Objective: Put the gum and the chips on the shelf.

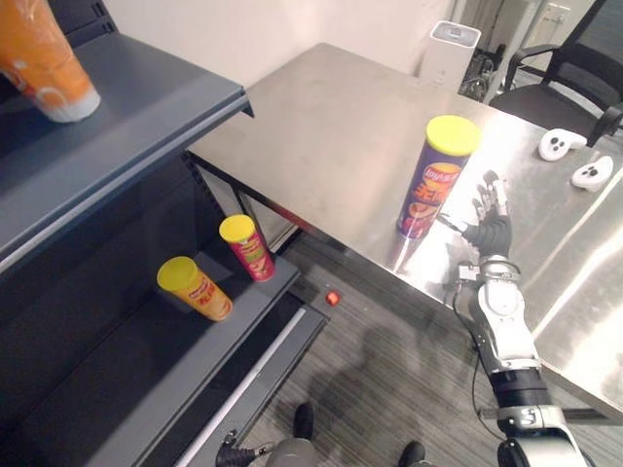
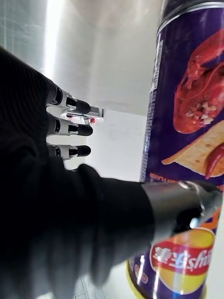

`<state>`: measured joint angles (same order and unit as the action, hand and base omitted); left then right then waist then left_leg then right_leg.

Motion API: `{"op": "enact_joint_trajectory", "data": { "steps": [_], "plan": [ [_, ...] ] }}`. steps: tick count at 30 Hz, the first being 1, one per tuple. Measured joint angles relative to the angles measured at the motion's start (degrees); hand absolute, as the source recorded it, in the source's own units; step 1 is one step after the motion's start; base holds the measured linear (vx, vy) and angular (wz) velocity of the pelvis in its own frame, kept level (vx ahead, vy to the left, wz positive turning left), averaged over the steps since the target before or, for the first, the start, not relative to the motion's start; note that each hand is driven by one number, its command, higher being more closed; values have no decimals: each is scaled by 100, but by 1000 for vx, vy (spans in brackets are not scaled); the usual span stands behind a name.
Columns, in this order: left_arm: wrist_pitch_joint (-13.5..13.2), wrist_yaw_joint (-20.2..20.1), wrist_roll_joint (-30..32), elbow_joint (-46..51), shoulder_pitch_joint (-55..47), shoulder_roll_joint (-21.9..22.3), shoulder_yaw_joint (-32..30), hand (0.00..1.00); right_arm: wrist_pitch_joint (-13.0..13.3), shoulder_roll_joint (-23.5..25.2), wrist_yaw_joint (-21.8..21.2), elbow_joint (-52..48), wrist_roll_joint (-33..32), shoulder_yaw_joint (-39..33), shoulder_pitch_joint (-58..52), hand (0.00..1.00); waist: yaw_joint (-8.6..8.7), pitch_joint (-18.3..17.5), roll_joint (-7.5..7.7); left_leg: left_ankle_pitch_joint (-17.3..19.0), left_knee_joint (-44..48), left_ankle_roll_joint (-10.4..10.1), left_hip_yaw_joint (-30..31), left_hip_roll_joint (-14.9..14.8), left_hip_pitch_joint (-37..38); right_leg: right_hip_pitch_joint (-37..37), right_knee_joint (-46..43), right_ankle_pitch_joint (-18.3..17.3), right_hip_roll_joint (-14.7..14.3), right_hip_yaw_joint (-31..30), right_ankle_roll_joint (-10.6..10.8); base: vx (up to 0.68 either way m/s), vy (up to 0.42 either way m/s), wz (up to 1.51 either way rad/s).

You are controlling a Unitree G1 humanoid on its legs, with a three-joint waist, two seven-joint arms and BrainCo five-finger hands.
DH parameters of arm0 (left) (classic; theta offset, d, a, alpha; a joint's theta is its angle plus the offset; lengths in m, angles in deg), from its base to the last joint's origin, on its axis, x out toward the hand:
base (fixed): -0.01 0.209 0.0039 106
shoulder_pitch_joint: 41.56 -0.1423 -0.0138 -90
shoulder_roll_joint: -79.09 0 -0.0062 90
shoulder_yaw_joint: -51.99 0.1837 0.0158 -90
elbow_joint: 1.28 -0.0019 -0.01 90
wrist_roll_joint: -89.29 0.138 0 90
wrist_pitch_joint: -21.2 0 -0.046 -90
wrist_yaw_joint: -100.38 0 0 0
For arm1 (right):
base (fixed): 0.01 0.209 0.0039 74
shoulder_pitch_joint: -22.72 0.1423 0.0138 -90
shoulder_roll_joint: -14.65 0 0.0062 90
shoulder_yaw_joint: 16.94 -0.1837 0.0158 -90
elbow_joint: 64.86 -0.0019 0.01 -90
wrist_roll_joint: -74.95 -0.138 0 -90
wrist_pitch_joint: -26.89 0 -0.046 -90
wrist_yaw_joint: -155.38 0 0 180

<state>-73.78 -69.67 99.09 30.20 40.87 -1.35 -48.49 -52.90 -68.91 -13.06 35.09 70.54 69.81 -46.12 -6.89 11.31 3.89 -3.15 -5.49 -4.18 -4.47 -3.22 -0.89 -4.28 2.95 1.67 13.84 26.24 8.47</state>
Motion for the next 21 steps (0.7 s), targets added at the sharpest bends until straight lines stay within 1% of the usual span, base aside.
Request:
{"op": "enact_joint_trajectory", "data": {
  "steps": [5, 7, 9, 10, 19, 21],
  "plan": [
    [4, 9, -5, 28, 13, 0, 9, 0, 0, 13, -5, 0, -1, 160, 136, 0, -46, 14, 6, 1, -3, -1, 4, 1, -10, 1, 10, 0, -1, 10, 0, 0, 0, 0],
    [4, 18, -8, 34, 50, 4, 8, 0, 0, 48, -2, 0, -1, 158, 147, 0, -122, 43, 7, 0, -20, -1, 16, -1, -16, -4, 16, 0, -4, 21, 0, -2, -3, 2],
    [4, 37, -15, 39, 61, 5, 8, 0, -7, 75, -2, 0, -2, 183, 199, 0, -122, 85, 24, -14, -15, -2, 37, -10, -47, 10, 8, 0, -4, 32, 0, -5, -6, 6],
    [8, 48, -15, 39, 61, 5, 7, 0, -14, 66, -2, 0, -1, 211, 251, 100, -117, 96, 45, -28, -3, -7, 55, -14, -83, 34, 4, 0, -8, 40, 0, 2, -4, 6],
    [10, 102, -16, 72, 58, 3, 1, 0, -28, 51, -1, -1, 1, 400, 608, 100, -124, 118, 98, -45, -2, -20, 66, -54, -152, 113, -39, 0, -32, 33, 0, 1, -1, 0],
    [12, 104, -17, 109, 54, -4, -6, 0, -26, 56, -2, -4, -6, 445, 614, 100, -126, 121, 130, -49, -2, -22, 68, -58, -172, 133, -41, 0, -35, 33, 0, 0, 0, 0]
  ]
}}
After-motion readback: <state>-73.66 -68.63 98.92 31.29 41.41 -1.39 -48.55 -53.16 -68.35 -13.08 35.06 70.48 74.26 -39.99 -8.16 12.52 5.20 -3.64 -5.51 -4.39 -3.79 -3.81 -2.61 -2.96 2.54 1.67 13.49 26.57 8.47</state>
